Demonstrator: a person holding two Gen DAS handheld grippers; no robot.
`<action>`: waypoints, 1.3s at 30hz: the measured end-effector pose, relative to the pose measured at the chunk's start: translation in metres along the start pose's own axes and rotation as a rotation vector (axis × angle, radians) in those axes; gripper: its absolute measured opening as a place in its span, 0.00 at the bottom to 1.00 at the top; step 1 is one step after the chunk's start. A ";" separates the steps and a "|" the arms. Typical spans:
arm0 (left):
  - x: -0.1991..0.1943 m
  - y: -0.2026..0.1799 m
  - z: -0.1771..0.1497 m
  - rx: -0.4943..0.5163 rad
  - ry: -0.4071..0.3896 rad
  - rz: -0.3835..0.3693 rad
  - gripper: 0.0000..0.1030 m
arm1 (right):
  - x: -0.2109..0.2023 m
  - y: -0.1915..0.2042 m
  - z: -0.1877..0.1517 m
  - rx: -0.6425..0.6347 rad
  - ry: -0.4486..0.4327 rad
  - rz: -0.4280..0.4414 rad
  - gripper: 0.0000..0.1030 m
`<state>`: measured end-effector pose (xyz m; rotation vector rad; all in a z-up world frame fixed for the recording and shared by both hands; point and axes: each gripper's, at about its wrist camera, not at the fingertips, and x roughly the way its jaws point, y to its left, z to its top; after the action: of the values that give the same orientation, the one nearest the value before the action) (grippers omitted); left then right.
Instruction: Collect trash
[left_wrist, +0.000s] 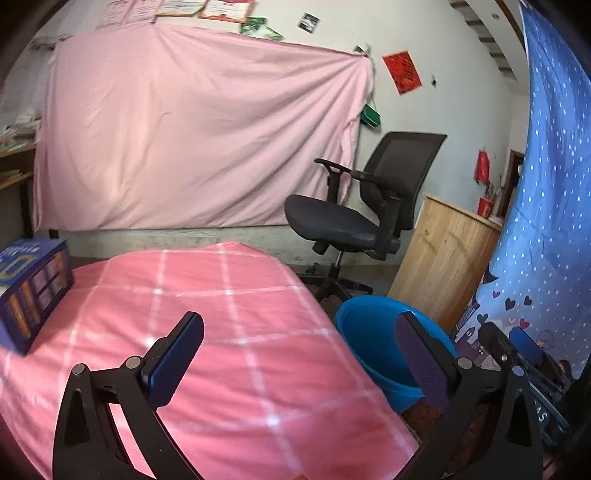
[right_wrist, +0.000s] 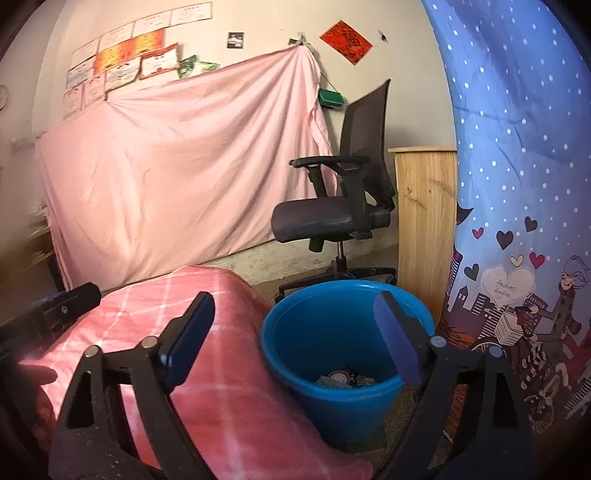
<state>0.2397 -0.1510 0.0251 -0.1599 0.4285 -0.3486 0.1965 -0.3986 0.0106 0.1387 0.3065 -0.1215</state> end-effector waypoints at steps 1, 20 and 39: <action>-0.008 0.004 -0.002 -0.007 -0.010 0.010 0.98 | -0.005 0.003 -0.001 -0.004 -0.003 0.001 1.00; -0.129 0.041 -0.058 0.088 -0.090 0.108 0.98 | -0.114 0.057 -0.037 -0.056 -0.085 0.015 1.00; -0.205 0.057 -0.105 0.082 -0.136 0.170 0.98 | -0.184 0.093 -0.073 -0.099 -0.109 0.043 1.00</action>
<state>0.0368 -0.0323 -0.0044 -0.0664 0.2905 -0.1865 0.0141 -0.2775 0.0091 0.0400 0.2006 -0.0711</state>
